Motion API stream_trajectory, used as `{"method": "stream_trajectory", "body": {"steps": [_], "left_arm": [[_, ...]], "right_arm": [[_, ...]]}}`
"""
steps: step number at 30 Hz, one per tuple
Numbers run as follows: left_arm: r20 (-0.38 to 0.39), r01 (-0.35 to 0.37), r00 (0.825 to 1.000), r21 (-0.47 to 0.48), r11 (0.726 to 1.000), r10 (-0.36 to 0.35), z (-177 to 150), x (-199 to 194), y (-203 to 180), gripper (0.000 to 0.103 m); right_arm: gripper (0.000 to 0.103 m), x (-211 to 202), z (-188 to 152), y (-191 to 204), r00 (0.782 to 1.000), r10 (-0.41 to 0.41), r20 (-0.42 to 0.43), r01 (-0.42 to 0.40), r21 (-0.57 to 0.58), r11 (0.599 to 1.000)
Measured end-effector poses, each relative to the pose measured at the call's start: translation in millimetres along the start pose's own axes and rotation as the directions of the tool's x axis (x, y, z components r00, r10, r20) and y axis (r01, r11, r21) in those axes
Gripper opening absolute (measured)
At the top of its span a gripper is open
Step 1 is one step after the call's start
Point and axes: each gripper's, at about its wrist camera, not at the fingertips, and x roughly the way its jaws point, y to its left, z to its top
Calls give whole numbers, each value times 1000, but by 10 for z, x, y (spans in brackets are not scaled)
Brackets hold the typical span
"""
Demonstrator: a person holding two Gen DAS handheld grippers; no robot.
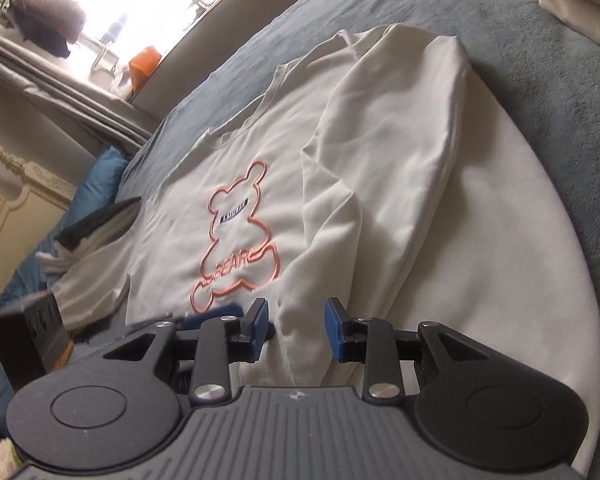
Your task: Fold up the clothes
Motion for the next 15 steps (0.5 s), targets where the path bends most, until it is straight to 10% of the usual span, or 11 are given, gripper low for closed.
{"method": "stream_trajectory", "body": {"steps": [9,15], "left_arm": [[27,-5,1000,-42,999,6,-27,33,81,7],[90,15,996,-164,986,0,-42,-186,328,0]], "right_arm": [[33,33,-143,38,997,-78,-9,77,-71,994],[33,2,-186,228,994,-105,14,106,-204,973]]}}
